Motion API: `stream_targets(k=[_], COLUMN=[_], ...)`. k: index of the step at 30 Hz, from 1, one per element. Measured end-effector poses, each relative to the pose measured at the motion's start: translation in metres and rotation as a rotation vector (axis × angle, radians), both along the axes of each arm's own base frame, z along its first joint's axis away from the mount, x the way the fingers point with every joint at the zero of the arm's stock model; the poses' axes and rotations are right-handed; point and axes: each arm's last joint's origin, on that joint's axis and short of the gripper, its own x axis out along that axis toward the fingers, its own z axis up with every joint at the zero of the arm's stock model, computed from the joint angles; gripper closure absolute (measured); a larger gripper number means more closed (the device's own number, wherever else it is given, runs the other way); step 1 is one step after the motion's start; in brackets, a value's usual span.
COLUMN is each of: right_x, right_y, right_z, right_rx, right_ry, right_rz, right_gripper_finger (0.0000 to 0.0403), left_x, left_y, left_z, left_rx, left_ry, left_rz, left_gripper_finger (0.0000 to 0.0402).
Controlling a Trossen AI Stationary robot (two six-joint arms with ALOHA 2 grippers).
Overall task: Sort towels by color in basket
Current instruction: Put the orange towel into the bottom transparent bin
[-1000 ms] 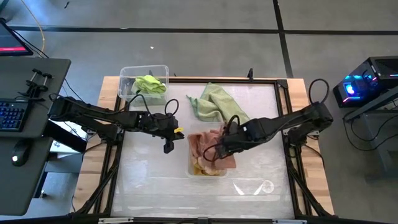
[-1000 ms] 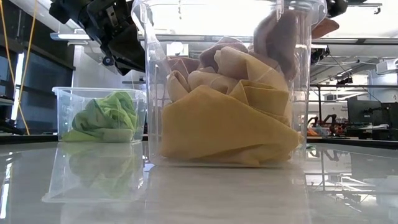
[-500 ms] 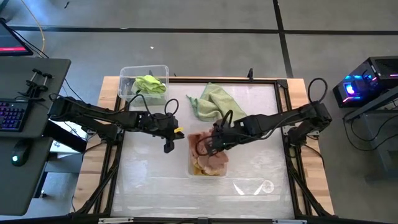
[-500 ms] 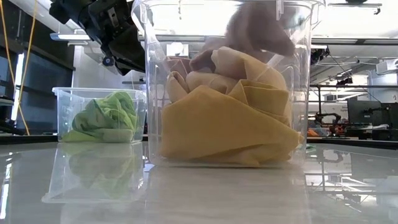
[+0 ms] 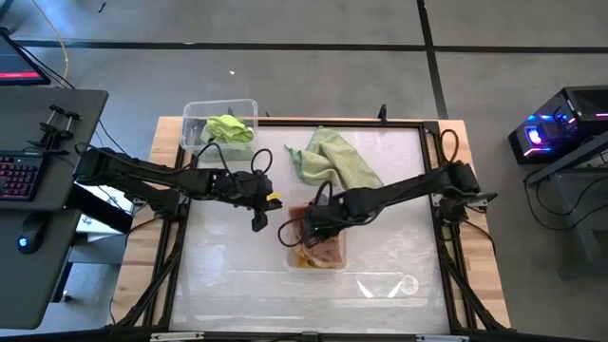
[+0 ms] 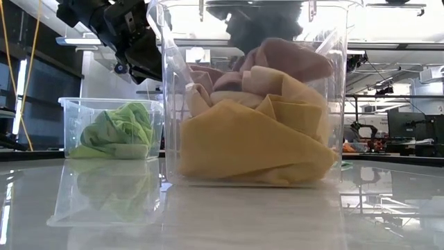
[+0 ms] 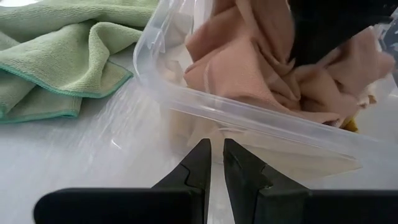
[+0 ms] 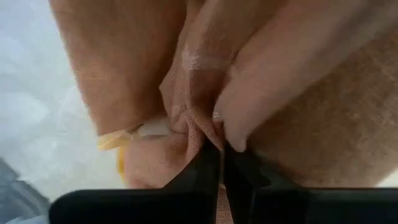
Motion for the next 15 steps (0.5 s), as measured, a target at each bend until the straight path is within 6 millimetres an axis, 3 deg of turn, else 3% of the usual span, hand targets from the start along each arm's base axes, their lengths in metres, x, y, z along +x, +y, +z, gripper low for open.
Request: stream_targets(k=[4, 7, 11, 15], right_x=[0.002, 0.002, 0.000, -0.004], right_y=[-0.003, -0.006, -0.008, -0.007], right_z=[-0.004, 0.008, 0.045, 0.077], right_rx=[0.002, 0.025, 0.087, 0.161], right_ry=[0.017, -0.017, -0.112, -0.177], right_rz=[0.008, 0.024, 0.079, 0.115], right_gripper_finger=[0.0353, 0.0312, 0.0275, 0.0269], left_x=[0.000, 0.000, 0.000, 0.000], left_y=[0.000, 0.000, 0.000, -0.001], left_z=[0.000, 0.000, 0.000, 0.000], left_rx=[0.000, 0.000, 0.000, -0.016], left_ry=[0.001, 0.002, 0.002, 0.002], left_rz=[-0.001, -0.001, -0.001, -0.015], left_gripper_finger=[0.0369, 0.0369, 0.0369, 0.0369])
